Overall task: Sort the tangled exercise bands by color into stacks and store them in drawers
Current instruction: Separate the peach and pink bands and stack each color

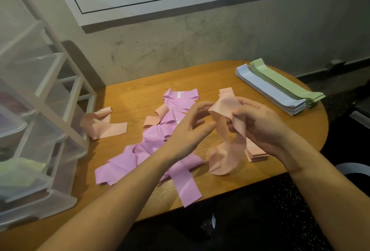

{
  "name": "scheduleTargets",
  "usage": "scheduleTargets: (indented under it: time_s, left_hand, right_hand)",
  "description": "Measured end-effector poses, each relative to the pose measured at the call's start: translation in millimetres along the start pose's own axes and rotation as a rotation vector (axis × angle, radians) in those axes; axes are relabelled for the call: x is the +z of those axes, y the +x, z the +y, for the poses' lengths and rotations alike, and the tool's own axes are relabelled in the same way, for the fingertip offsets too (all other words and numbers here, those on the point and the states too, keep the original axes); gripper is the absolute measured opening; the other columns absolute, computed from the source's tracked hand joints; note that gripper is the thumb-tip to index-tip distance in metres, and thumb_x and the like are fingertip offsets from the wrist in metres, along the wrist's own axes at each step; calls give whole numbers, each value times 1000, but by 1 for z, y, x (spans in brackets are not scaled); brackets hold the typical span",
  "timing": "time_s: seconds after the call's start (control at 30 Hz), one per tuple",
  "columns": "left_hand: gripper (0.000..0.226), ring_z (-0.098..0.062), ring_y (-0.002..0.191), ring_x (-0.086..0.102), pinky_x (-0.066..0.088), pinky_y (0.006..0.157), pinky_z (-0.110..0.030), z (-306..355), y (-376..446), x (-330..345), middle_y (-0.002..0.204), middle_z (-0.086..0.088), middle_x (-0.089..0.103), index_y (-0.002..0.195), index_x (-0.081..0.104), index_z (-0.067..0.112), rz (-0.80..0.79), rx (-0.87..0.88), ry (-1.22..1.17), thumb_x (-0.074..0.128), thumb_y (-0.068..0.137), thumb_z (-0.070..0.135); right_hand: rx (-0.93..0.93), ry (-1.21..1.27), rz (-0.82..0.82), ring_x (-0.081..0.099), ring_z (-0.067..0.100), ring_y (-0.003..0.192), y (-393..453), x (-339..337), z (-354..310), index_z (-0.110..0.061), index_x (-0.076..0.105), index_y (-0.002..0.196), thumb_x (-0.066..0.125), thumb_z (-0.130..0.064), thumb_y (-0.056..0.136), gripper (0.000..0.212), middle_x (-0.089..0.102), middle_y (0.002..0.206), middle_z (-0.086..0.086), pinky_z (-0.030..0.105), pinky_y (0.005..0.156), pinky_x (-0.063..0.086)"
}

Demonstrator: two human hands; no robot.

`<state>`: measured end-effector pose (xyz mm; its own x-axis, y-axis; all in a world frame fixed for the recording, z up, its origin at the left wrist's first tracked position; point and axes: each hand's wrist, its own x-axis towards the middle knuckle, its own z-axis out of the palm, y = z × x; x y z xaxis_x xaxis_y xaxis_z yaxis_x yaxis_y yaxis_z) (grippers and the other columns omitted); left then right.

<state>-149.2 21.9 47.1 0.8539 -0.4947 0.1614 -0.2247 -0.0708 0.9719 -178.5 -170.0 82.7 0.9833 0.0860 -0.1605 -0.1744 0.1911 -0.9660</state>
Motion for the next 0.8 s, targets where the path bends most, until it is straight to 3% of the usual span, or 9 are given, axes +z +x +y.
scheduleTargets:
  time_s: [0.1, 0.2, 0.27, 0.37, 0.47, 0.57, 0.7, 0.8]
  left_hand:
    - [45, -2, 106, 61, 48, 91, -22, 14, 3, 6, 119, 17, 62, 130, 47, 37, -8, 59, -34, 65, 90, 23]
    - [48, 5, 106, 60, 49, 88, -18, 20, 7, 6, 115, 27, 64, 133, 46, 32, -20, 92, -30, 59, 95, 6]
    - [42, 6, 103, 60, 48, 83, -14, 24, 9, 2, 115, 13, 65, 130, 50, 26, -22, 70, -45, 59, 96, 4]
    - [34, -2, 99, 60, 46, 80, -15, 26, 8, -4, 107, 0, 61, 121, 60, 27, -18, 10, -78, 69, 88, 22]
    - [33, -16, 95, 56, 48, 85, -33, 23, 6, -10, 98, -3, 57, 108, 66, 35, -64, -60, -36, 75, 77, 40]
    - [36, -13, 90, 59, 52, 92, -49, 25, 5, -16, 94, 3, 63, 103, 65, 27, -190, -165, -40, 80, 72, 41]
    - [34, -5, 74, 60, 48, 70, -24, 29, 0, -22, 83, 9, 65, 96, 61, 19, -239, -234, -152, 78, 71, 34]
    - [13, -6, 68, 60, 46, 60, -19, 33, -4, -25, 80, 6, 64, 94, 62, 18, -226, -298, -362, 65, 85, 27]
  right_hand:
    - [7, -13, -43, 64, 8, 68, -3, 2, 1, -11, 67, 116, 43, 1, 99, 32, 72, 84, 2, 25, 66, 48]
    - [4, -4, -77, 65, 9, 75, -5, 3, 1, -9, 68, 115, 40, 2, 98, 35, 72, 85, 4, 27, 71, 49]
    - [-3, -10, -105, 67, 14, 91, -7, 5, 0, -8, 70, 114, 39, 2, 97, 37, 74, 101, 11, 29, 78, 50]
    - [-9, -23, -81, 66, 20, 104, -7, 8, 3, -4, 71, 113, 38, 3, 96, 38, 71, 118, 15, 34, 89, 49]
    - [6, -31, -18, 64, 27, 105, -3, 8, 6, 5, 68, 115, 42, 2, 94, 34, 69, 116, 22, 40, 92, 47]
    - [5, -5, -33, 61, 21, 87, -3, 11, 3, -2, 67, 98, 41, 2, 92, 27, 69, 89, 10, 33, 76, 48]
    - [15, 66, -39, 53, 17, 71, -2, 12, 1, -11, 59, 85, 42, 0, 89, 20, 59, 78, 7, 31, 66, 42]
    - [59, 167, -53, 48, 16, 66, -3, 9, 2, -13, 58, 89, 43, 0, 83, 20, 57, 81, 7, 27, 56, 41]
